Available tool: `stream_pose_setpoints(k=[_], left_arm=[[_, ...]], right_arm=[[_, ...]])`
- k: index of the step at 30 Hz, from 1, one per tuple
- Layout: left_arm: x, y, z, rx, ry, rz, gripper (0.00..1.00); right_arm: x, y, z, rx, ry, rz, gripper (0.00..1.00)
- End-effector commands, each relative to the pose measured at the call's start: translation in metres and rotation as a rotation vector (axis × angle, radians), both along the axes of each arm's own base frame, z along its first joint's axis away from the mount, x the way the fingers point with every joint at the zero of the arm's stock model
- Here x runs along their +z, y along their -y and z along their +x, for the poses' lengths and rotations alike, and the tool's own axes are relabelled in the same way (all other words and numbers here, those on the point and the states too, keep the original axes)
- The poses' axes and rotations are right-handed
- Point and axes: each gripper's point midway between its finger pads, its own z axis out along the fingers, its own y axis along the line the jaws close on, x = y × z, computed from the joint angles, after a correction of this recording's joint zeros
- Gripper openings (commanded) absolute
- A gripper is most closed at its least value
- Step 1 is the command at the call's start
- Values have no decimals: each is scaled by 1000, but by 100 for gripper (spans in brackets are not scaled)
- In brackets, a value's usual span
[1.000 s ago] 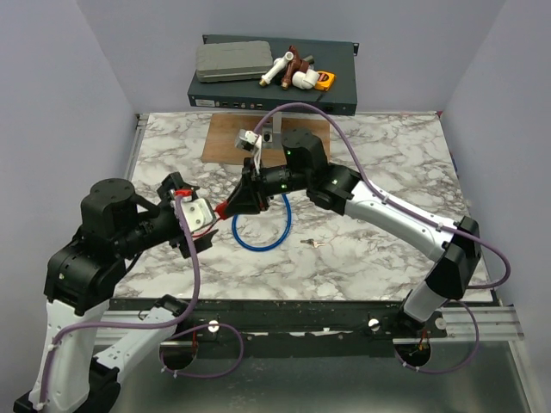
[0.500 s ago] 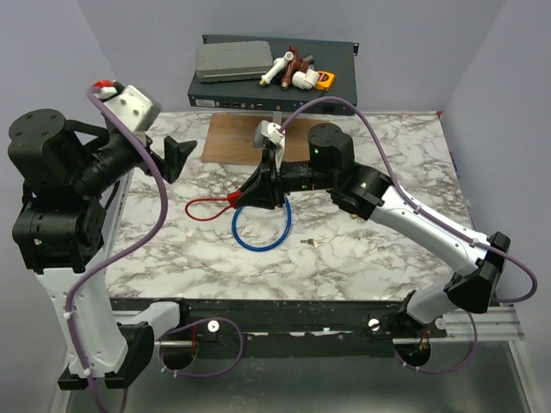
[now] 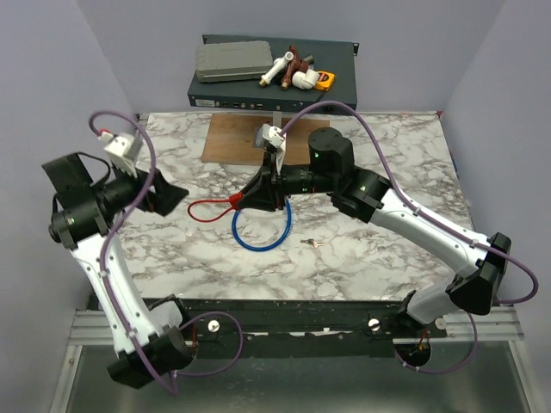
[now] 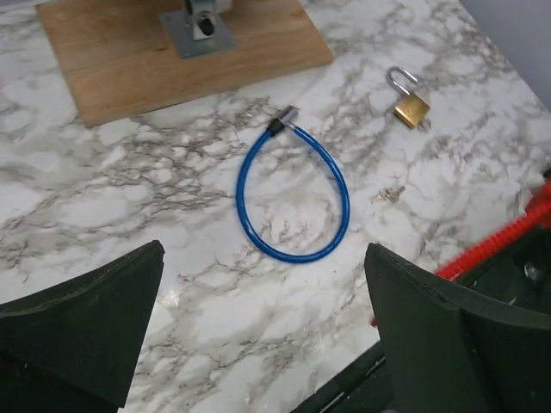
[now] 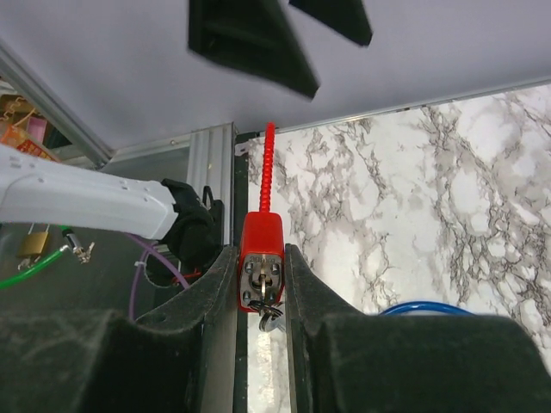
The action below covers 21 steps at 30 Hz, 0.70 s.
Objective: Unlock with the key
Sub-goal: Unlock the lock.
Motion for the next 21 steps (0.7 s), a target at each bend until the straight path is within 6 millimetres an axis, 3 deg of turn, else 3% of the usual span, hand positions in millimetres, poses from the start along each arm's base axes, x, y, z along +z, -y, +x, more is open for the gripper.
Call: stream_pose_setpoints(k=[1,5,8,11,16,21], left_arm=[[1,56,-52,-230,243,128,98],[-19,90,-69,-407,260,225,98],[-27,105,-78,-522,228,221,99],[-24,110,-87,-583,212,214,98],[-15,113,-74,-557,272,215,98],[-12,136,-90,-697,232,131,96]], right_arm=[[10,2,2,-10,24,33,14],[6,-2,1,10,8,22,14],[7,-2,0,21,12,20,14],[5,0,-1,23,21,8,14],[1,3,-9,62,26,-6,15],[-4,1,-12,91,20,-5,15]])
